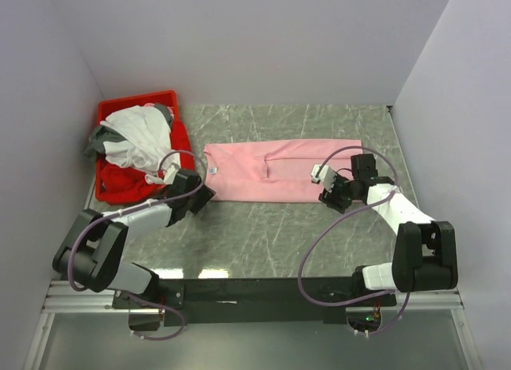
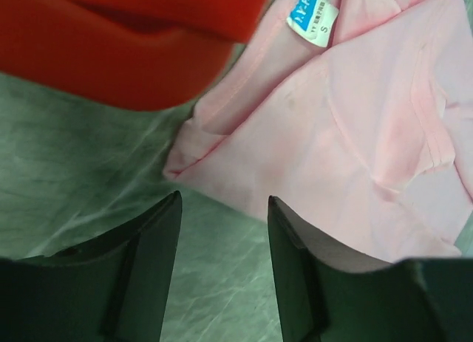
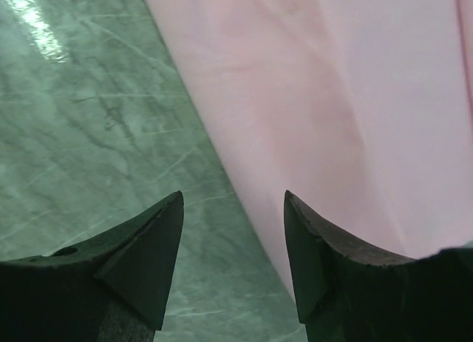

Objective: Fold and stack the t-shirts
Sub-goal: Fold the tshirt

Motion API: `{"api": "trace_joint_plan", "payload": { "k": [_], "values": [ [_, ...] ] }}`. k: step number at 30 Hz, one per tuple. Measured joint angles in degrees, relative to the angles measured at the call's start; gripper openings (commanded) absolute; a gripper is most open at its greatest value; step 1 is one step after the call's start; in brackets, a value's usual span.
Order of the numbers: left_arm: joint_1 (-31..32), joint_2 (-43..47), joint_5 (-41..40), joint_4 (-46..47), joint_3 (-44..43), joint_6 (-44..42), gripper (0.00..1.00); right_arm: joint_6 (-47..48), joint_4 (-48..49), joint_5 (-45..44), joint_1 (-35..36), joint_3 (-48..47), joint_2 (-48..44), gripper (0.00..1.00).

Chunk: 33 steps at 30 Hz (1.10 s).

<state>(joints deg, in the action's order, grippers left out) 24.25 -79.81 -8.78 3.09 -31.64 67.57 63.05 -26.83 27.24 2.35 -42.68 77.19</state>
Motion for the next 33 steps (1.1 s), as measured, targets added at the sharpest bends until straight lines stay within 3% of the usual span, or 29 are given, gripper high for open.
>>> {"api": "trace_joint_plan", "payload": {
  "k": [5,8,13,17,20,23,27,33],
  "values": [
    [3.9,-2.3,-3.1,-1.9,-3.6,0.4,0.57,2.1,3.2,-1.4,-0.2,2.3,-1.0,0.64],
    [7.1,-1.2,-4.3,-2.6,-4.8,-2.4,0.61,8.0,2.8,-1.2,-1.8,3.8,-1.9,0.65],
    [10.2,8.9,-7.0,-6.2,-5.0,-7.8,0.65,19.3,2.0,-2.4,-7.2,4.4,-0.1,0.63],
    [10.1,17.9,-10.4,-9.6,-5.9,-10.8,0.65,21.8,4.1,-3.9,-7.1,4.2,3.5,0.6],
    [10.0,22.2,-11.9,-11.7,-6.2,-12.0,0.66,21.8,7.1,-5.0,-7.1,4.2,4.6,0.54],
    [10.0,24.7,-12.6,-13.5,-6.2,-12.9,0.67,21.9,9.9,-6.2,-6.9,4.2,5.9,0.39],
    [10.0,25.4,-13.1,-14.8,-6.2,-14.0,0.68,22.5,11.0,-7.3,-6.6,4.9,6.4,0.03],
    [8.4,21.2,-12.4,-14.6,-9.0,-16.3,0.68,23.9,8.0,-7.8,-6.3,7.2,2.8,0.0]
  ]
}}
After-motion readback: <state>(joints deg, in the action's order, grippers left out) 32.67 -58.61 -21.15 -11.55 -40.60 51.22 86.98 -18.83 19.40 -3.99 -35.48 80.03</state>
